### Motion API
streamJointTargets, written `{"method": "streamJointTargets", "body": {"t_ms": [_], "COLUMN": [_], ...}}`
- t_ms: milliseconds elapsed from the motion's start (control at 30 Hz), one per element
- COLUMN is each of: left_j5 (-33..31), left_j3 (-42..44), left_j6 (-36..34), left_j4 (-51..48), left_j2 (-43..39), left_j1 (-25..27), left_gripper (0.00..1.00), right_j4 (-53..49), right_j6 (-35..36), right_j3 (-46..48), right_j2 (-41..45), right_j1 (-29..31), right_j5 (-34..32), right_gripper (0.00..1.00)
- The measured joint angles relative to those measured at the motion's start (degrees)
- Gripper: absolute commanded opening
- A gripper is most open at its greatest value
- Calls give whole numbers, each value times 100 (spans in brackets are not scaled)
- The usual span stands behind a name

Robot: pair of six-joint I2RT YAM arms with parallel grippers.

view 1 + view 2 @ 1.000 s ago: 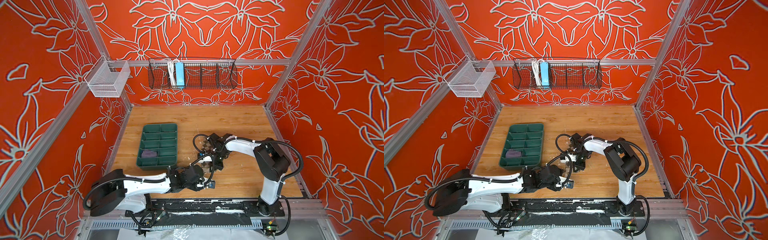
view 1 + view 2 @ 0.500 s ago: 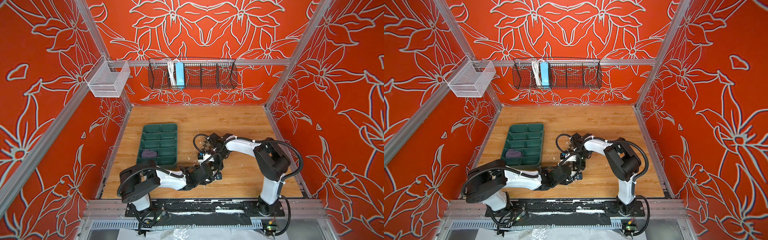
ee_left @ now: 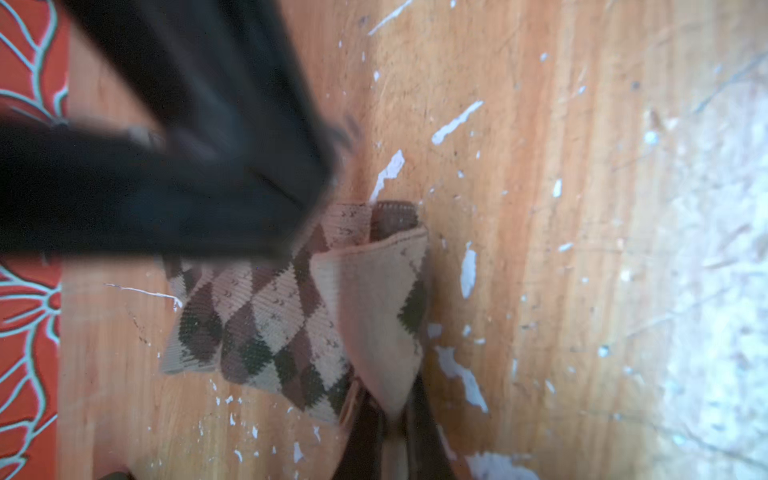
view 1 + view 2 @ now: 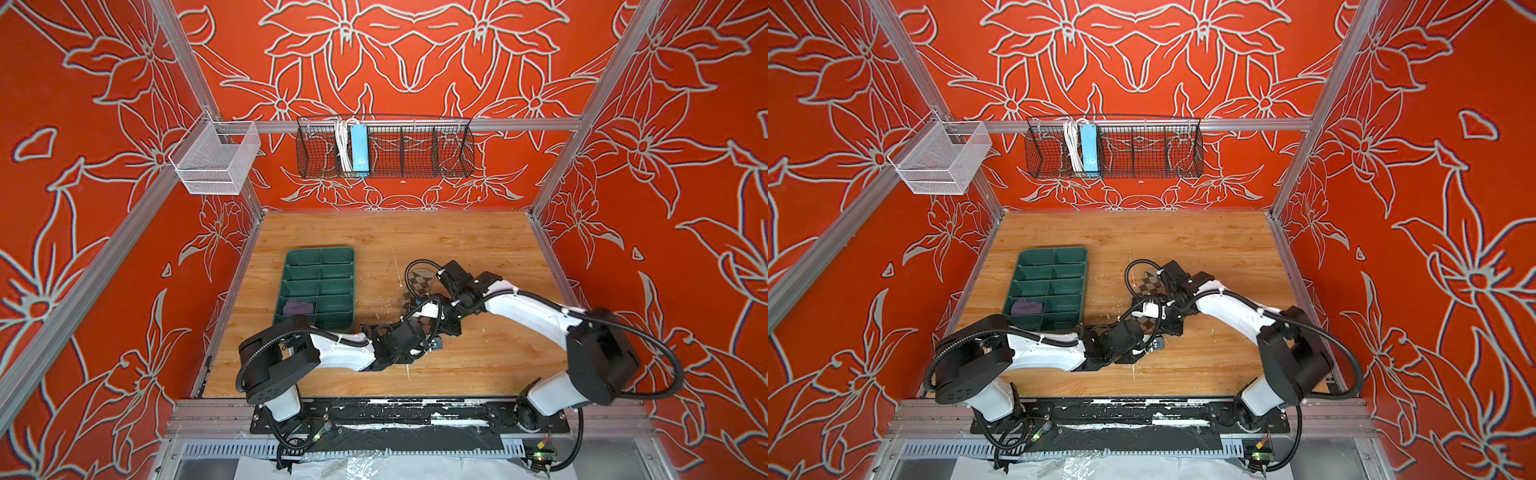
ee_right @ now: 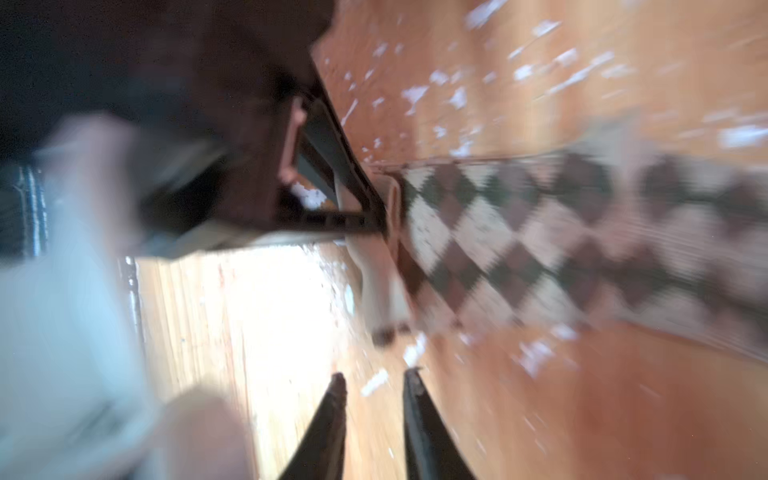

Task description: Roll the socks

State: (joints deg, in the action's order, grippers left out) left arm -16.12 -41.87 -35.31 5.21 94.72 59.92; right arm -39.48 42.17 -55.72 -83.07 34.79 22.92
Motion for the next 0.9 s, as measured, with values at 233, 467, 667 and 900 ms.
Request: {"method": "streamJointTargets", "body": {"t_ms": [233, 467, 667, 900], "left_j5": [1073, 2562, 3442, 4015], "left_j3": [-643, -2094, -2863, -3300], "left_j6": [-68, -46, 9, 157], "left_j4": [-1075, -2846, -3912, -4448], "left_j2": [-2, 638, 1379, 1722], "left_j1": [-402, -1128, -1478, -1683], "left_gripper": [5, 3, 2, 3], "right_j4": [1285, 3346, 2684, 1329], "right_j6": [-723, -1093, -238, 566], "right_j3": [1027, 1810, 1716, 1838], "right_j2": [1947, 4076, 4771, 4214], "right_j1": [-297, -466, -439, 605], "right_j5": [-1733, -2441, -717, -728], "right_gripper": [54, 55, 44, 47]}}
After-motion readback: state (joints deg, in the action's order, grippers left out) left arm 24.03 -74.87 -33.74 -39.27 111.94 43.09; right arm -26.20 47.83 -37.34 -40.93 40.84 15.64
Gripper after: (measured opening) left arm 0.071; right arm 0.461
